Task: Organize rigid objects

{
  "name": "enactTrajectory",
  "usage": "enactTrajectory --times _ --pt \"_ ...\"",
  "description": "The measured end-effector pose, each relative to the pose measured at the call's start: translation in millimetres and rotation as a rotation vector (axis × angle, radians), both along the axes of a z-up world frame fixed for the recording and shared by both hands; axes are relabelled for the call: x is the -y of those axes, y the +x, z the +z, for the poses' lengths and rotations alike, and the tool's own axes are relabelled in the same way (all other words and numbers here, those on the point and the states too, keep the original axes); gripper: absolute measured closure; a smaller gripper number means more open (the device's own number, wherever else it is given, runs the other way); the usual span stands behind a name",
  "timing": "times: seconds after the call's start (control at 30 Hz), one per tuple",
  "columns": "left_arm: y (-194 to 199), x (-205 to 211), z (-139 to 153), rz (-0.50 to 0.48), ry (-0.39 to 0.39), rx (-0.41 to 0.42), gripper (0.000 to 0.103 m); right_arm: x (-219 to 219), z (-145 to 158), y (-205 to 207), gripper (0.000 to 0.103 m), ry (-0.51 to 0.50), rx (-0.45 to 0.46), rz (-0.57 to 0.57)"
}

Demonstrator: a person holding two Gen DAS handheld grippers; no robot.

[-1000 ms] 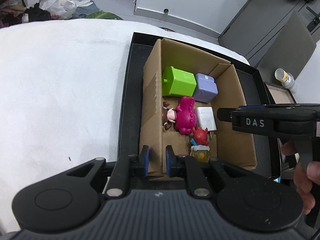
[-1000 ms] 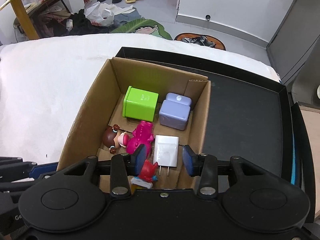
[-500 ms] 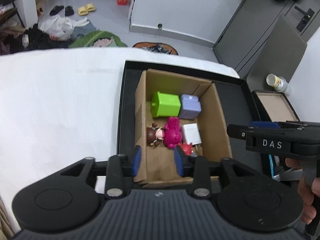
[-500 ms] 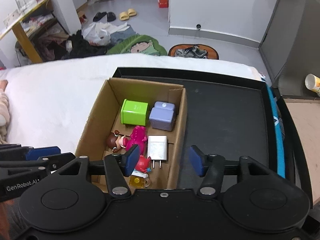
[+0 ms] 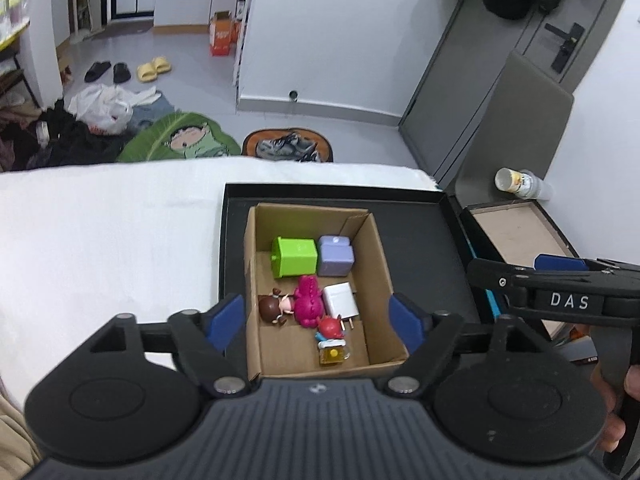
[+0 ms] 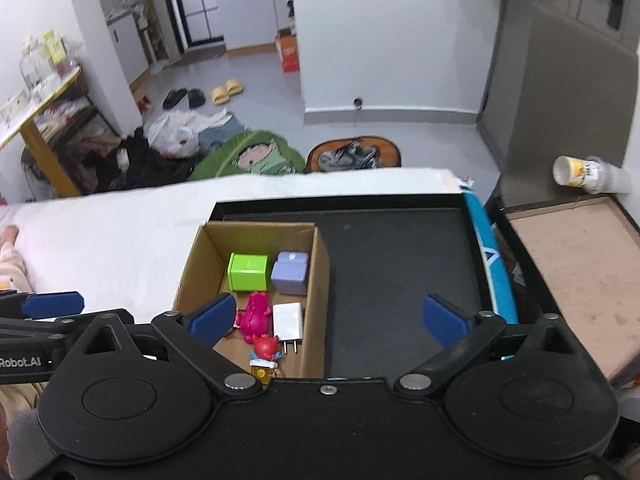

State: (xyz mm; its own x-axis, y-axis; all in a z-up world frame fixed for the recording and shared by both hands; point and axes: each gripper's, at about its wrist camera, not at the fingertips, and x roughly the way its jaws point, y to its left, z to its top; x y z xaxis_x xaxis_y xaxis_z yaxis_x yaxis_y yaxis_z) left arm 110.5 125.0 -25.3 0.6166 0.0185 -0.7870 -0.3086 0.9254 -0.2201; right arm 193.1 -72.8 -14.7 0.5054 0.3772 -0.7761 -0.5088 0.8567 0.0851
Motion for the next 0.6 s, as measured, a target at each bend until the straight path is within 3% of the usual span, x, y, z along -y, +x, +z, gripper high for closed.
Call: enactTrajectory --times 0.23,0.6 --pt "-16.7 11.8 26.1 -0.028 0.006 0.057 0.011 26.3 16.2 -14.4 0.0 0.052 0.007 -0.056" --pt "-43.1 36.5 58.5 -0.097 0.039 0.123 0.006 65.3 44.3 -48.1 0.0 0.079 0.047 -0.156"
